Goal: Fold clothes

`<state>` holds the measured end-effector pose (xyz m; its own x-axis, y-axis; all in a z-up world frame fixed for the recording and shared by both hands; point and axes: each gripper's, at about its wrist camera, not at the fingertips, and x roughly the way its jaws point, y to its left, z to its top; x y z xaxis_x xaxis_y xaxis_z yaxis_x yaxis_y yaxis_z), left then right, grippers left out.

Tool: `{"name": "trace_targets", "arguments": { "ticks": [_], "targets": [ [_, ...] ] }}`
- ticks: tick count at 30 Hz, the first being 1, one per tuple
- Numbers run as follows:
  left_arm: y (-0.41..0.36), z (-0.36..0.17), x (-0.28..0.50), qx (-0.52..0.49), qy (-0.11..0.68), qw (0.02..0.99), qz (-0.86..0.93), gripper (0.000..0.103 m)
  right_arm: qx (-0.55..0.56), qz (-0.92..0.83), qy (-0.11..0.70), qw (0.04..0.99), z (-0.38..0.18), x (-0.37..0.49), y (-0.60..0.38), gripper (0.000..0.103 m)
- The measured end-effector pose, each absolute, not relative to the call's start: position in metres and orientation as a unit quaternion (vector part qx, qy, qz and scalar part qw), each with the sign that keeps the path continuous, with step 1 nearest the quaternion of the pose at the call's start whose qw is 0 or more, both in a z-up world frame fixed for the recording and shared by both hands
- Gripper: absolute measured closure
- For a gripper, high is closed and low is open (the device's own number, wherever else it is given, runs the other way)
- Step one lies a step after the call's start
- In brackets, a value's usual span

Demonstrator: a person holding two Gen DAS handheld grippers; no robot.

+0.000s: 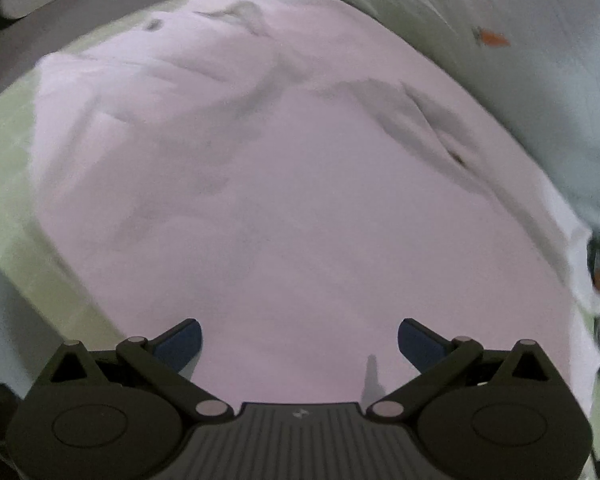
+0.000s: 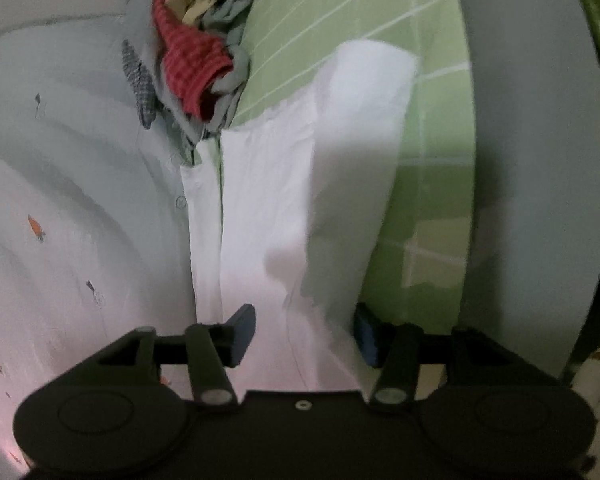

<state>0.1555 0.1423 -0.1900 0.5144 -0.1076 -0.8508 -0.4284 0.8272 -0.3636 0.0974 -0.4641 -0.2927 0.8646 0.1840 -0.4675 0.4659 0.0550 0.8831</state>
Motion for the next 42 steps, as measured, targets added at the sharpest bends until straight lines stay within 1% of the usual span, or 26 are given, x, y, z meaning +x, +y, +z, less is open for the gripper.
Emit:
{"name": "trace_targets", "arguments": {
  "ticks": [3, 7, 10, 11, 17, 20, 21, 22, 23, 24, 25, 26, 27, 29, 30, 35, 39, 42],
  "targets": [
    [0.169, -0.180, 0.143, -0.291, 0.455, 0.832, 0.123, 0.000, 0.676, -0.103, 0.238, 0.689, -0.290, 0.101, -0.460, 0.034],
    [0.209, -0.169, 0.132, -0.266, 0.412, 0.841, 0.227, 0.000, 0.674, -0.107, 0.233, 0.693, -0.288, 0.104, -0.455, 0.029],
    [0.234, -0.174, 0.137, -0.261, 0.414, 0.830, 0.267, 0.000, 0.670, -0.113, 0.227, 0.698, -0.287, 0.106, -0.452, 0.024],
    [0.239, -0.176, 0.140, -0.255, 0.417, 0.827, 0.276, 0.000, 0.669, -0.115, 0.226, 0.699, -0.286, 0.107, -0.451, 0.021],
    [0.254, -0.196, 0.159, -0.239, 0.444, 0.809, 0.303, 0.000, 0.670, -0.130, 0.212, 0.699, -0.283, 0.111, -0.445, 0.008],
    [0.266, -0.205, 0.162, -0.260, 0.446, 0.796, 0.316, 0.003, 0.665, -0.138, 0.210, 0.703, -0.282, 0.113, -0.442, 0.007],
    [0.268, -0.207, 0.162, -0.263, 0.442, 0.795, 0.322, 0.006, 0.664, -0.140, 0.211, 0.703, -0.282, 0.113, -0.442, 0.008],
    [0.269, -0.208, 0.163, -0.263, 0.437, 0.795, 0.328, 0.009, 0.660, -0.146, 0.214, 0.705, -0.281, 0.114, -0.441, 0.013],
    [0.269, -0.208, 0.163, -0.259, 0.434, 0.796, 0.334, 0.020, 0.647, -0.164, 0.226, 0.710, -0.278, 0.114, -0.440, 0.038],
    [0.269, -0.206, 0.164, -0.253, 0.432, 0.798, 0.337, 0.028, 0.624, -0.188, 0.250, 0.716, -0.274, 0.116, -0.439, 0.072],
    [0.269, -0.203, 0.165, -0.247, 0.429, 0.800, 0.339, 0.051, 0.602, -0.206, 0.270, 0.723, -0.272, 0.118, -0.438, 0.083],
    [0.270, -0.201, 0.165, -0.251, 0.426, 0.802, 0.335, 0.072, 0.585, -0.211, 0.281, 0.731, -0.270, 0.119, -0.437, 0.087],
    [0.272, -0.200, 0.165, -0.268, 0.421, 0.803, 0.325, 0.082, 0.580, -0.210, 0.278, 0.736, -0.268, 0.119, -0.437, 0.090],
    [0.274, -0.196, 0.164, -0.290, 0.411, 0.800, 0.326, 0.091, 0.588, -0.208, 0.267, 0.735, -0.264, 0.117, -0.438, 0.092],
    [0.274, -0.194, 0.164, -0.292, 0.408, 0.800, 0.329, 0.094, 0.593, -0.207, 0.263, 0.732, -0.262, 0.117, -0.439, 0.093],
    [0.266, -0.170, 0.160, -0.270, 0.394, 0.807, 0.348, 0.095, 0.601, -0.202, 0.260, 0.728, -0.241, 0.114, -0.442, 0.097],
    [0.271, -0.147, 0.144, -0.316, 0.357, 0.806, 0.351, 0.097, 0.615, -0.193, 0.232, 0.728, -0.216, 0.100, -0.448, 0.099],
    [0.269, -0.129, 0.136, -0.325, 0.340, 0.810, 0.351, 0.097, 0.621, -0.176, 0.211, 0.734, -0.193, 0.087, -0.454, 0.099]
  ]
}}
